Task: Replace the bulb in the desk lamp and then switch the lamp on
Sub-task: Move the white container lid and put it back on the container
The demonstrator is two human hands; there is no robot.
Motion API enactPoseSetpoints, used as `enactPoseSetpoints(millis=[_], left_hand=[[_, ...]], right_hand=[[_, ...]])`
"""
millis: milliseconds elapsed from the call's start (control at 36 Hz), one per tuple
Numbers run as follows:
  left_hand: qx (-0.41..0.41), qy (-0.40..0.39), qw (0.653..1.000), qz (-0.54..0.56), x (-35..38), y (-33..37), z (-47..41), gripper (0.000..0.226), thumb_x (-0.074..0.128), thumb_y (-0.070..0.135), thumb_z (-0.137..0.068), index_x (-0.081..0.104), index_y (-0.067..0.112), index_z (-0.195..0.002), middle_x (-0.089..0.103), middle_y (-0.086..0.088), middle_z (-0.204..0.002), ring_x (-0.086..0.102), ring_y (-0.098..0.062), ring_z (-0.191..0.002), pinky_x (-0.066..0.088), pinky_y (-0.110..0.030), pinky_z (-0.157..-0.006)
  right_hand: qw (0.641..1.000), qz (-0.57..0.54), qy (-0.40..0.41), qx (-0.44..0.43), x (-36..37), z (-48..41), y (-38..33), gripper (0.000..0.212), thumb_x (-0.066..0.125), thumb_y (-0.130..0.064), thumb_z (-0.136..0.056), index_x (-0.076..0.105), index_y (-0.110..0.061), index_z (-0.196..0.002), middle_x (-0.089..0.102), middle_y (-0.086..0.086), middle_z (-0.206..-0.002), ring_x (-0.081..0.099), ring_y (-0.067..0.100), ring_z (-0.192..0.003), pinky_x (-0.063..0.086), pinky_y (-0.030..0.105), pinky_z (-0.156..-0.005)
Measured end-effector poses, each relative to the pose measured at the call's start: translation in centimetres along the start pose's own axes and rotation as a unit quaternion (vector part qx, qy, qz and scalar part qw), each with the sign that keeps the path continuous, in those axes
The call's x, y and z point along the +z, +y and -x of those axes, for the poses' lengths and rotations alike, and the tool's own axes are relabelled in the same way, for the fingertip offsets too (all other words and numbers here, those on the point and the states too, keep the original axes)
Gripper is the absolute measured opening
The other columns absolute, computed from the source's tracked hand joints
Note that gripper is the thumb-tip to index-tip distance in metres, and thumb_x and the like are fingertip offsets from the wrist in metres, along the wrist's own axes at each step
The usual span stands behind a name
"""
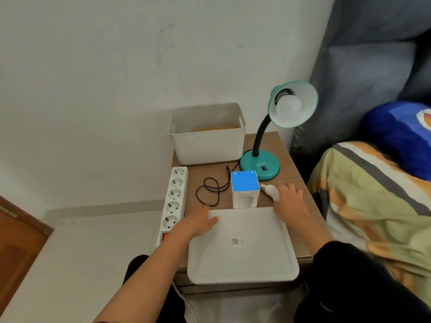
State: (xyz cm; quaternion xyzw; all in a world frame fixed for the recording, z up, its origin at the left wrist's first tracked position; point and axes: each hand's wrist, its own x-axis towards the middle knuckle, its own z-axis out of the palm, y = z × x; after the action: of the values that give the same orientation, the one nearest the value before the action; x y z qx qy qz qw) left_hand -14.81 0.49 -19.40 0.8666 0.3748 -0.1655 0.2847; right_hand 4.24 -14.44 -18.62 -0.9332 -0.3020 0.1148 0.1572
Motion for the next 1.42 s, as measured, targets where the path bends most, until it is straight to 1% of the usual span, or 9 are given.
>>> enactPoseSetpoints(millis=[139,361,472,667,861,1028,1222,1361,1417], left_hand=[[-0.005,0.0,1.0,-0.02,-1.1,0.0,0.4,0.056,0.041,0.044,-0.095,0.036,0.011,-0.14,0.039,-0.011,-0.146,0.041,-0.027,-0.13,0.036,-0.037,-0.107],[0.003,-0.044,0.992,-0.12,-3.1,0.5,2.6,0.055,0.04,0.041,-0.097,0.035,0.01,-0.141,0.037,-0.011,-0.148,0.038,-0.027,-0.134,0.032,-0.035,-0.108],[0.011,-0.053,0.983,-0.174,-4.2,1.3,4.1,0.054,0.038,0.04,-0.097,0.038,0.007,-0.14,0.037,-0.01,-0.148,0.038,-0.026,-0.133,0.032,-0.036,-0.108],[0.028,-0.049,0.979,-0.194,-6.4,2.7,6.3,0.043,0.04,0.033,-0.098,0.053,0.002,-0.125,0.05,-0.014,-0.135,0.047,-0.03,-0.123,0.038,-0.037,-0.101],[0.034,-0.014,0.984,-0.172,-10.5,3.8,6.0,0.043,0.045,0.034,-0.096,0.052,0.005,-0.127,0.051,-0.01,-0.134,0.049,-0.027,-0.122,0.04,-0.035,-0.099],[0.044,0.006,0.985,-0.17,-15.0,4.9,3.8,0.047,0.042,0.035,-0.097,0.052,-0.002,-0.123,0.053,-0.019,-0.131,0.05,-0.036,-0.12,0.041,-0.043,-0.099],[0.055,0.038,0.993,-0.101,-20.4,5.8,-0.2,0.041,0.047,0.037,-0.095,0.055,0.009,-0.123,0.062,-0.008,-0.121,0.056,-0.023,-0.111,0.041,-0.034,-0.094],[0.061,0.056,0.994,-0.074,-23.0,5.6,-4.4,0.035,0.048,0.034,-0.095,0.058,0.007,-0.115,0.061,-0.009,-0.121,0.055,-0.019,-0.099,0.041,-0.03,-0.089],[0.058,0.057,0.995,-0.059,-23.6,5.3,-6.3,0.033,0.049,0.034,-0.094,0.06,0.009,-0.112,0.061,-0.009,-0.12,0.057,-0.021,-0.104,0.043,-0.032,-0.091]], right_hand=[[0.999,-0.011,-0.024,0.018,-0.8,-0.1,-0.3,0.047,0.057,-0.019,-0.088,0.041,-0.017,-0.132,0.037,0.011,-0.137,0.038,0.031,-0.124,0.039,0.042,-0.101],[0.998,0.044,-0.021,0.027,-4.0,1.8,-0.4,0.052,0.063,-0.034,-0.082,0.045,-0.015,-0.126,0.038,0.013,-0.133,0.041,0.029,-0.121,0.043,0.039,-0.098],[1.0,-0.008,-0.01,-0.004,-6.0,2.8,-0.9,0.052,0.063,-0.033,-0.079,0.046,-0.014,-0.125,0.037,0.014,-0.132,0.043,0.033,-0.118,0.043,0.04,-0.095],[0.999,0.003,-0.007,-0.046,-8.9,3.4,-4.0,0.049,0.057,-0.043,-0.081,0.05,-0.015,-0.121,0.043,0.012,-0.122,0.049,0.027,-0.104,0.045,0.033,-0.083],[0.997,0.014,-0.034,-0.073,-11.0,1.7,-8.3,0.057,0.065,-0.039,-0.079,0.046,-0.015,-0.127,0.042,0.011,-0.128,0.05,0.027,-0.112,0.046,0.033,-0.088],[0.992,0.018,-0.026,-0.121,-12.6,-1.8,-12.2,0.059,0.062,-0.04,-0.078,0.046,-0.013,-0.128,0.042,0.014,-0.13,0.048,0.031,-0.115,0.042,0.033,-0.088],[0.988,-0.04,-0.017,-0.148,-13.4,-7.0,-15.8,0.05,0.064,-0.038,-0.074,0.051,-0.014,-0.116,0.042,0.01,-0.121,0.049,0.03,-0.107,0.049,0.039,-0.089],[0.986,-0.074,-0.02,-0.146,-12.9,-11.3,-17.0,0.051,0.065,-0.03,-0.076,0.049,-0.011,-0.121,0.041,0.013,-0.12,0.048,0.031,-0.11,0.048,0.041,-0.092],[0.986,-0.079,-0.026,-0.143,-12.2,-13.1,-17.3,0.05,0.064,-0.029,-0.077,0.049,-0.011,-0.121,0.041,0.013,-0.119,0.049,0.03,-0.108,0.049,0.038,-0.089]])
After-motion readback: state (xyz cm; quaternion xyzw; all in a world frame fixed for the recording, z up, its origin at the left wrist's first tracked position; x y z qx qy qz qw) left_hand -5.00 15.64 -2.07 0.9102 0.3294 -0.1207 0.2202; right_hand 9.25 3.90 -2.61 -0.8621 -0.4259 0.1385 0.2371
